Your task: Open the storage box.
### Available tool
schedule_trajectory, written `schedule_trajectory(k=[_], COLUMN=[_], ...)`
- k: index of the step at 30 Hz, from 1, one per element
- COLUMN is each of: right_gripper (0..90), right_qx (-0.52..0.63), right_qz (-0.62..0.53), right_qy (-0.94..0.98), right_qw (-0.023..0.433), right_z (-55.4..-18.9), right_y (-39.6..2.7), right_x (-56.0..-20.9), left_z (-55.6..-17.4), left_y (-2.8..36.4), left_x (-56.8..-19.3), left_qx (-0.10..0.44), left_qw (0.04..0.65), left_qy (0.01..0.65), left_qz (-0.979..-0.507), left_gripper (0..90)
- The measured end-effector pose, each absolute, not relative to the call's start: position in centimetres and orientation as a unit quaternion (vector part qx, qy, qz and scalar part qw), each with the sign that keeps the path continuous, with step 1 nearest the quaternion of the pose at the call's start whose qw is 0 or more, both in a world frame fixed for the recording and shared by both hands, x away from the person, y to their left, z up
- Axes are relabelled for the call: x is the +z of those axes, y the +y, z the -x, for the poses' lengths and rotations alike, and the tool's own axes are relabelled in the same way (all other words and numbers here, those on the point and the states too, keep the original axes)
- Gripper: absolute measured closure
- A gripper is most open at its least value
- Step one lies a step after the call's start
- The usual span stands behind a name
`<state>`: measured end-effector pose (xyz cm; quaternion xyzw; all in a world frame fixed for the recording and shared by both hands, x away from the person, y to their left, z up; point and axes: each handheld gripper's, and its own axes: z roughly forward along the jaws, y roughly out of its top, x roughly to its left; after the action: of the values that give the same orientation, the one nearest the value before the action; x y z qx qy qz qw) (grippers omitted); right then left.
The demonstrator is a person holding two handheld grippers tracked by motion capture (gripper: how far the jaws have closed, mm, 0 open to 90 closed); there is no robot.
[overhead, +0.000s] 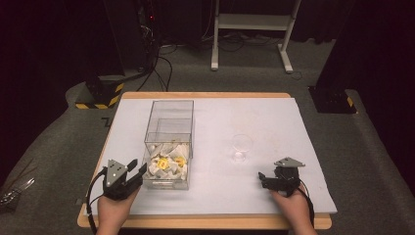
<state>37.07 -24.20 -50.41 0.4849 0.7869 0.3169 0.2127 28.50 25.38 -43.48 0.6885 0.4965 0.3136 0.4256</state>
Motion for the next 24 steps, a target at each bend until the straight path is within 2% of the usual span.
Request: schedule_trajectory(k=[17, 24], right_gripper=[12.5, 12.3], right_qx=[0.317, 0.317], right_qz=[-0.485, -0.484], right_qy=[0.787, 0.788], right_qw=[0.213, 0.212], right_z=[-37.1, -37.1], right_y=[-24.2, -24.2], right_x=[-50.4, -50.4], left_z=[-30.0, -30.9], left_y=[29.2, 29.9], left_x=[-43.9, -45.0], left_qx=[0.311, 0.312], left_qw=[0.428, 0.402], left_qy=[0.515, 0.522], left_qz=[-0.675, -0.685], left_gripper=[50.9, 49.0])
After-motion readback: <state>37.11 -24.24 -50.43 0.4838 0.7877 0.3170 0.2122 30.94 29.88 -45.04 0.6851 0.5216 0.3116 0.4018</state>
